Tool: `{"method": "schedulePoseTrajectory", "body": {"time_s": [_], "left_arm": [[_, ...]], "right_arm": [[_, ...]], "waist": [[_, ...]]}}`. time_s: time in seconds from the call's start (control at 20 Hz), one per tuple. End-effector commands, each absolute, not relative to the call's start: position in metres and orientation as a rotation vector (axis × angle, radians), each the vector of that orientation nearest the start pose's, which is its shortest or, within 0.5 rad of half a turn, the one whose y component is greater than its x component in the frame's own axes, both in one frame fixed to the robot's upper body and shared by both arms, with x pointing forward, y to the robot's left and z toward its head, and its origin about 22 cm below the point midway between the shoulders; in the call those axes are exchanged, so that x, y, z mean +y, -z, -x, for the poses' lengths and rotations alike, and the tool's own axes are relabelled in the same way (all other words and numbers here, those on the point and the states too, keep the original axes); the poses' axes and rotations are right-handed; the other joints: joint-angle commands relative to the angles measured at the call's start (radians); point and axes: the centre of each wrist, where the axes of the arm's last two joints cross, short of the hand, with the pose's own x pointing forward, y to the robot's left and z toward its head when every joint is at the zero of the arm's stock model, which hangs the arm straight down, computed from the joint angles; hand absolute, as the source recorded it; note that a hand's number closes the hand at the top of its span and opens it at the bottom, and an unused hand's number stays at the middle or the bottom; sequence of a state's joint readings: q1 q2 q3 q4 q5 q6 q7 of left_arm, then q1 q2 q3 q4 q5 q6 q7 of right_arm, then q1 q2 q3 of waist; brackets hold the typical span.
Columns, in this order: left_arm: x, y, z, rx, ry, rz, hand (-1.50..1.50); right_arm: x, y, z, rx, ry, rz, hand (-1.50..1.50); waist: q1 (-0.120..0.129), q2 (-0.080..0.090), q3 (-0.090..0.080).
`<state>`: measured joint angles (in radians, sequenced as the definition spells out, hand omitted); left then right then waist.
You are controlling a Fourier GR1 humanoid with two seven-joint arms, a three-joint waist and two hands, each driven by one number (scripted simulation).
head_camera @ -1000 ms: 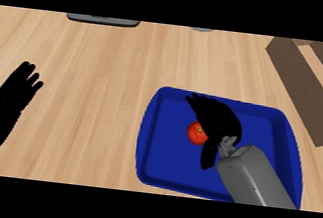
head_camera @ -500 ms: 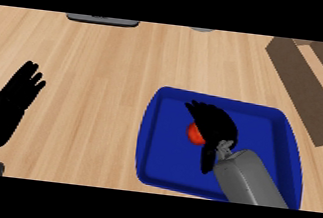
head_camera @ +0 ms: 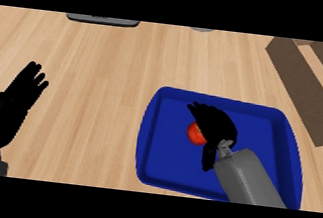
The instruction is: Pick the tomato from the tray and place it in the cardboard box
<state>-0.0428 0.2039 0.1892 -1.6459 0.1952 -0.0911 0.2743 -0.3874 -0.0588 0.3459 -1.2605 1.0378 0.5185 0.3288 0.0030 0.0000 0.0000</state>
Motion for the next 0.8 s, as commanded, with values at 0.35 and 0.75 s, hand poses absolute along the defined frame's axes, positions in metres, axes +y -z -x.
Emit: {"method": "schedulePoseTrajectory", "body": {"time_s": [0.35, 0.75], "left_arm": [[0.328, -0.044, -0.236, -1.453, -0.032, -0.045, 0.0], [0.313, -0.055, -0.245, -1.452, -0.04, -0.039, 0.0]], "right_arm": [[-0.113, -0.005, -0.316, -1.056, -1.554, 0.563, 1.5], [-0.131, -0.02, -0.355, -1.007, -1.371, 0.668, 1.5]], "waist": [[0.002, 0.0, 0.0], [0.012, 0.003, 0.0]]}}
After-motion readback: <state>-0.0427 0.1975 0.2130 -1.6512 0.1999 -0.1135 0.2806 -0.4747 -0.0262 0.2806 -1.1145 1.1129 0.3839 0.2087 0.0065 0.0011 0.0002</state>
